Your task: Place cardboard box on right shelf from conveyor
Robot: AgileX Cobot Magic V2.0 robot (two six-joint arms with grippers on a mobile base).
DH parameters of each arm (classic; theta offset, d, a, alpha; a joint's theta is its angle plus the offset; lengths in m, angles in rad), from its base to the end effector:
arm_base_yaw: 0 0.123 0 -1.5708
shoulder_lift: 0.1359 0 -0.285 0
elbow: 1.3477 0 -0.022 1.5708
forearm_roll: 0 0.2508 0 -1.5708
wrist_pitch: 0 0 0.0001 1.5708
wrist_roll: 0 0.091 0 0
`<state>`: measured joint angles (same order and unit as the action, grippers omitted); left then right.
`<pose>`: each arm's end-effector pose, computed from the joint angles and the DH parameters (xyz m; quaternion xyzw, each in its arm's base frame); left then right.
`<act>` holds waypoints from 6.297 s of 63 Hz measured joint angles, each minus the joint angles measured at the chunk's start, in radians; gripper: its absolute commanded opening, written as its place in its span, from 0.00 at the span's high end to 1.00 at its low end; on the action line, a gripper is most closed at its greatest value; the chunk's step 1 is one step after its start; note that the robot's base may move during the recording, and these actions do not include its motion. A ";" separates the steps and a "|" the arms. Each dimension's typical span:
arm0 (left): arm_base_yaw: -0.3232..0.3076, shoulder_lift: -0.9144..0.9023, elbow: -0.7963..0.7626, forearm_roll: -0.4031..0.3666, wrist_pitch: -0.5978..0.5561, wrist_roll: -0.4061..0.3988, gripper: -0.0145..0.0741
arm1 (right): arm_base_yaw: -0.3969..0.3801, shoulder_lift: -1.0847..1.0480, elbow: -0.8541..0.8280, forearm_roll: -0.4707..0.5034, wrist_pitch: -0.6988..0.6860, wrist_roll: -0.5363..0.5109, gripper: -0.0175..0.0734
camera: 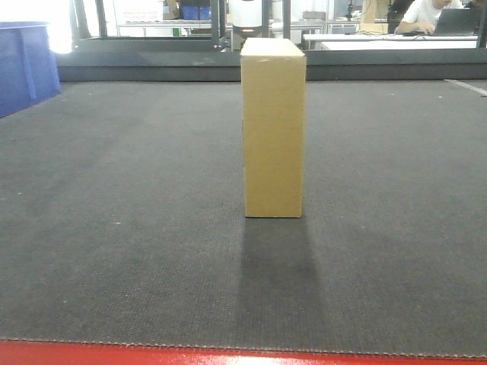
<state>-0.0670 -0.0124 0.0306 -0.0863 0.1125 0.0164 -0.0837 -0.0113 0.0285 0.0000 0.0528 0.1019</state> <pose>0.0566 -0.0047 0.1933 0.0025 0.7222 -0.0506 0.6899 0.0566 -0.0048 0.1994 0.0650 0.6980 0.0065 0.7131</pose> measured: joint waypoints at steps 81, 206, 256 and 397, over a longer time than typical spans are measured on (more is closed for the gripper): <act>0.000 0.000 0.000 0.000 0.000 0.000 0.97 | 0.288 0.895 -0.892 -0.041 0.318 0.008 0.12; 0.000 0.000 0.000 0.000 0.000 0.000 0.97 | 0.677 2.081 -2.037 -0.271 1.102 0.591 0.24; 0.000 0.000 0.000 0.000 0.000 0.000 0.97 | 0.532 1.809 -1.892 -0.244 0.995 0.271 0.61; 0.000 0.000 0.000 0.000 0.000 0.000 0.97 | 0.226 0.312 -0.730 -0.219 0.494 0.211 0.61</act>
<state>-0.0670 -0.0124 0.0306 -0.0863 0.1125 0.0164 0.1421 0.3011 -0.7013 -0.2186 0.5469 0.3126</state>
